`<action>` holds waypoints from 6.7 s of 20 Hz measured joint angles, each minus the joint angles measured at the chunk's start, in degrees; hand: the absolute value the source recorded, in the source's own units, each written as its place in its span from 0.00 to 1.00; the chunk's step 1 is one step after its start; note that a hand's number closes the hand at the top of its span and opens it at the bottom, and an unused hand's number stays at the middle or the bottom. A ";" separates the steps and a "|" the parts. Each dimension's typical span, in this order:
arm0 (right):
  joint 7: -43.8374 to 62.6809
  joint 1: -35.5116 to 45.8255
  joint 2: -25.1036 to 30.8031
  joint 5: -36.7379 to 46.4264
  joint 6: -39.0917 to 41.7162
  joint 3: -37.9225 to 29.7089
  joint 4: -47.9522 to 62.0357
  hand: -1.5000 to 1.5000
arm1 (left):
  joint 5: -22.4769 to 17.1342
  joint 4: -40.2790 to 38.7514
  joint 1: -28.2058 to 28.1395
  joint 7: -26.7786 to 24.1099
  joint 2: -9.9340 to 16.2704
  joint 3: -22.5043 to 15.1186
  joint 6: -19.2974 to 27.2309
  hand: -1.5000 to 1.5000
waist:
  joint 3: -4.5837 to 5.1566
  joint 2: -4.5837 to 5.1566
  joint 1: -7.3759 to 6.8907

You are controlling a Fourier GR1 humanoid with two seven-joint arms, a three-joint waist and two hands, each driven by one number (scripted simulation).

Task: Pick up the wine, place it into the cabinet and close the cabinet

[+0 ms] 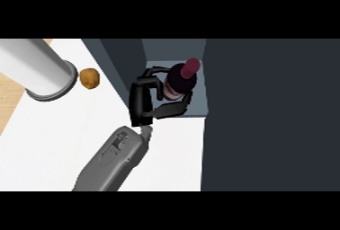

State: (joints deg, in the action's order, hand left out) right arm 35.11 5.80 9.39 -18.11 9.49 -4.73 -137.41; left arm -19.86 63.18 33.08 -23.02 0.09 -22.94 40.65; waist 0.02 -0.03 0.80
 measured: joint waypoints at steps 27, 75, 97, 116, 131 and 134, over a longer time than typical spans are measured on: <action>-4.25 -3.73 -1.99 -1.05 3.05 1.15 0.71 0.00 | -5.86 -32.17 20.53 -11.49 0.01 11.49 -5.27 1.00 | 0.00 0.32 1.02; -3.82 -0.45 -1.60 -1.03 0.98 4.29 1.38 0.00 | -10.14 -57.23 30.87 -22.38 0.00 21.88 -9.04 0.00 | -0.21 0.96 3.38; -4.43 0.10 -1.30 -1.00 1.19 4.47 1.64 0.00 | -9.12 -55.71 29.06 -27.13 -0.16 21.46 -16.27 0.00 | -0.15 0.94 3.47; -3.35 -0.03 -2.27 -0.29 -1.01 7.65 1.32 0.00 | -20.56 -45.47 19.65 -26.62 -0.10 11.50 -20.41 0.00 | -0.01 0.23 2.66; -2.48 -0.18 -0.92 0.14 -2.07 4.72 0.81 0.00 | -28.62 -13.03 -0.10 -23.47 -0.03 -13.38 -1.40 0.00 | -0.02 -0.21 -0.14; -2.95 -1.06 -0.83 0.26 -1.90 4.49 0.68 0.00 | -26.90 -6.57 -3.92 -23.02 -0.01 -16.91 2.77 0.00 | -0.02 -0.25 -0.39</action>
State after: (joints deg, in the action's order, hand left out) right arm 32.16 4.74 8.56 -17.85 7.59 -0.24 -136.73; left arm -46.76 56.61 29.16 -46.04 0.09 -39.86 43.41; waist 0.00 -0.28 0.41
